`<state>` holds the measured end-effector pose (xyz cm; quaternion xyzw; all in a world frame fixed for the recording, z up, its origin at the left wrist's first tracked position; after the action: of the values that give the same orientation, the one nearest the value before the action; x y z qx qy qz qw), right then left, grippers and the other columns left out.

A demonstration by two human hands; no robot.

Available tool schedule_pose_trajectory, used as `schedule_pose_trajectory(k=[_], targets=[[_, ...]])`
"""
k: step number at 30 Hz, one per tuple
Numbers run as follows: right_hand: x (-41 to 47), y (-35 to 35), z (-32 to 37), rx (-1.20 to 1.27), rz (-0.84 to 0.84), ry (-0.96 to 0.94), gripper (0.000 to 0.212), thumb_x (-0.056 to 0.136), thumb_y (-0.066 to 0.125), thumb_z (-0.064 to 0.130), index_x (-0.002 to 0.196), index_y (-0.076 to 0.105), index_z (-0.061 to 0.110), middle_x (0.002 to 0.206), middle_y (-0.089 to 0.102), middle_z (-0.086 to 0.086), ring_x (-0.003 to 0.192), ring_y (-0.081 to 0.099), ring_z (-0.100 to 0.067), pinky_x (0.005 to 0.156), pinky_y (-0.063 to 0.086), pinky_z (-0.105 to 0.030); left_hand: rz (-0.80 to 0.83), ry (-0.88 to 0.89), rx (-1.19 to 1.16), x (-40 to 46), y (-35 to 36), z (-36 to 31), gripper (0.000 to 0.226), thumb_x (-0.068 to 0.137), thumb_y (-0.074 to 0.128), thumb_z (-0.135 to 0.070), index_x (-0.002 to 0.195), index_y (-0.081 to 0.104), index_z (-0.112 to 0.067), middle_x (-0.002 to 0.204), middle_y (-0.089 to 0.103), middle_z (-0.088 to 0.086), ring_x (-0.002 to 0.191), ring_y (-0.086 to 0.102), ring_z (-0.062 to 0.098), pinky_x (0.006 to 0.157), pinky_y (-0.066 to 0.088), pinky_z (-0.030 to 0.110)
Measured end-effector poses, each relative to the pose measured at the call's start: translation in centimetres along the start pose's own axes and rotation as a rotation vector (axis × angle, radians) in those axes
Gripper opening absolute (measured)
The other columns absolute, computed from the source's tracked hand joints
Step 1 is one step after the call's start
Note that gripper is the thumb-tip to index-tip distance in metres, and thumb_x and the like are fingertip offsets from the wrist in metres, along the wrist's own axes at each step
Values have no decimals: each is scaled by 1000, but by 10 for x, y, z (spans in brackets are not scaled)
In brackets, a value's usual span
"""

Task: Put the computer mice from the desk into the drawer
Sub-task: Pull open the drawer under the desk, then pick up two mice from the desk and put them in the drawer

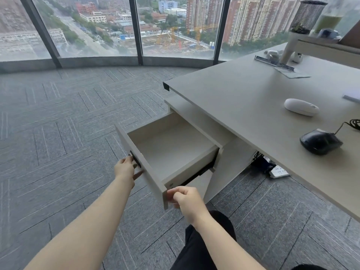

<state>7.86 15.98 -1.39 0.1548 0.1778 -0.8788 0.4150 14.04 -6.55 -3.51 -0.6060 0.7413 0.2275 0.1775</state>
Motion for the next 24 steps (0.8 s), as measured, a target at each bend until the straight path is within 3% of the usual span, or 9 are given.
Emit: schedule_pose_trajectory(k=[3, 6, 14, 17, 19, 21, 24], targets=[[-9, 25, 0, -19, 95, 3, 29, 82, 51, 14, 79, 79, 20, 88, 79, -6, 84, 71, -25, 78, 55, -40, -9, 21, -5, -5, -37, -4, 18, 94, 51, -18, 109, 59, -12, 121, 63, 5, 108, 63, 25, 46, 58, 34], [-19, 47, 0, -40, 169, -4, 28, 82, 52, 19, 76, 80, 24, 89, 79, -7, 81, 68, -24, 75, 54, -41, -16, 66, 19, -8, -66, -6, 14, 95, 48, -18, 106, 56, -12, 116, 63, 5, 101, 63, 21, 42, 55, 28], [-38, 73, 6, -66, 233, -25, 28, 77, 53, 24, 83, 79, 17, 92, 78, -13, 78, 64, -19, 70, 49, -35, -22, 87, 86, -2, -106, -5, 15, 94, 49, -21, 98, 60, -12, 116, 65, 7, 108, 64, 24, 66, 56, 40], [-48, 65, 14, -99, 239, -79, 22, 85, 55, 19, 87, 75, 28, 100, 77, -11, 81, 65, -14, 73, 52, -32, -76, 69, 150, -14, -105, -10, 29, 94, 44, -25, 113, 56, -6, 97, 61, 6, 85, 61, 23, 72, 55, 45], [-56, 49, 26, -73, 166, -151, 21, 90, 55, 15, 93, 72, 28, 100, 76, -9, 80, 66, -12, 74, 53, -28, -185, 221, 320, -29, -105, -26, 37, 90, 40, -25, 114, 51, 1, 80, 52, 7, 67, 50, 21, 69, 46, 42], [-63, 19, 43, -16, 24, -225, 22, 92, 54, 11, 97, 72, 22, 95, 76, -6, 76, 66, -12, 70, 53, -25, -259, 466, 444, -54, -96, -46, 35, 89, 37, -23, 116, 52, -5, 96, 57, 9, 80, 53, 25, 71, 40, 39], [-77, -50, 75, 7, -302, -380, 25, 92, 52, 5, 98, 73, 18, 82, 75, -3, 62, 64, -17, 61, 53, -32, -162, 764, 479, -100, -48, -73, 28, 92, 39, -17, 115, 54, -12, 111, 55, 3, 95, 53, 21, 77, 40, 35]])
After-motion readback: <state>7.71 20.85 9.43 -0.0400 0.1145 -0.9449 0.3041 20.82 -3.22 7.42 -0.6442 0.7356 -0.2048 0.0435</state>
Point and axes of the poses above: each hand's wrist, its own x-axis towards the middle knuckle, its own y-axis out of the palm, z = x × y, the point moved 2 cm from there along x, towards the middle knuckle
